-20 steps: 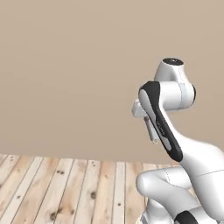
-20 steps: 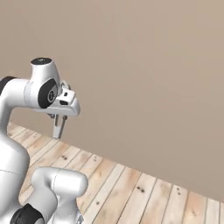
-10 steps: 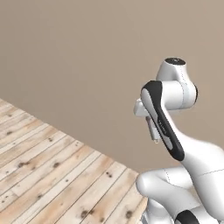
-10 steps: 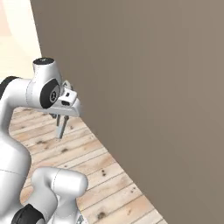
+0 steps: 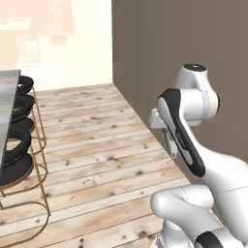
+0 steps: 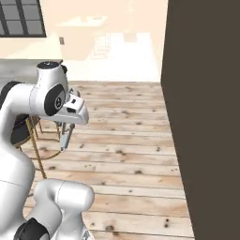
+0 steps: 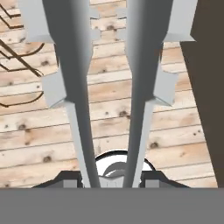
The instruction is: Take the tongs from the drawer on the right and place them on the dining counter next to the tray containing the hot dog.
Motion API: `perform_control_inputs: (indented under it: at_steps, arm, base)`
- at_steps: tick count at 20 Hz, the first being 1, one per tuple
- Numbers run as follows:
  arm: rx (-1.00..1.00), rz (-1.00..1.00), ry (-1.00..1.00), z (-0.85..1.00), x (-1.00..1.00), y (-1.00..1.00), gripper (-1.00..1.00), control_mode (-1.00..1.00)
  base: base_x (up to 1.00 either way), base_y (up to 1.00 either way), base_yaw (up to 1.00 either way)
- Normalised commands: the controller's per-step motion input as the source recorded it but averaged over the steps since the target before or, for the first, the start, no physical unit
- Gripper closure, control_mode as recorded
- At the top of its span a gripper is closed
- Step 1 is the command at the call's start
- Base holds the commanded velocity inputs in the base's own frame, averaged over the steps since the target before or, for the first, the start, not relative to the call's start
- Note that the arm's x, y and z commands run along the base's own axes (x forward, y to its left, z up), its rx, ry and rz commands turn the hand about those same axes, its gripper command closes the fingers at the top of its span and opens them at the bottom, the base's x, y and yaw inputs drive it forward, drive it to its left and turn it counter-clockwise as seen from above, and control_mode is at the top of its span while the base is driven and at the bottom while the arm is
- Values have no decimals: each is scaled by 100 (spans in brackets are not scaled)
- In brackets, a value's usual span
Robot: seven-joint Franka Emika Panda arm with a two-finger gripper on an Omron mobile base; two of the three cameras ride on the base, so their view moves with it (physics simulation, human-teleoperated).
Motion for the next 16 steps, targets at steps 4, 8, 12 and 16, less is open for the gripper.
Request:
perform_control_inputs:
  at_steps: [4,8,12,16]
  arm:
    - [0,0,0,0,0,0,100,100]
    - [0,0,0,0,0,0,100,100]
    - [0,0,0,0,0,0,100,100]
    - [0,0,0,0,0,0,100,100]
  base:
    - [43,-4,99]
    - [34,-10,99]
    - [34,-19,96]
    - [45,-33,89]
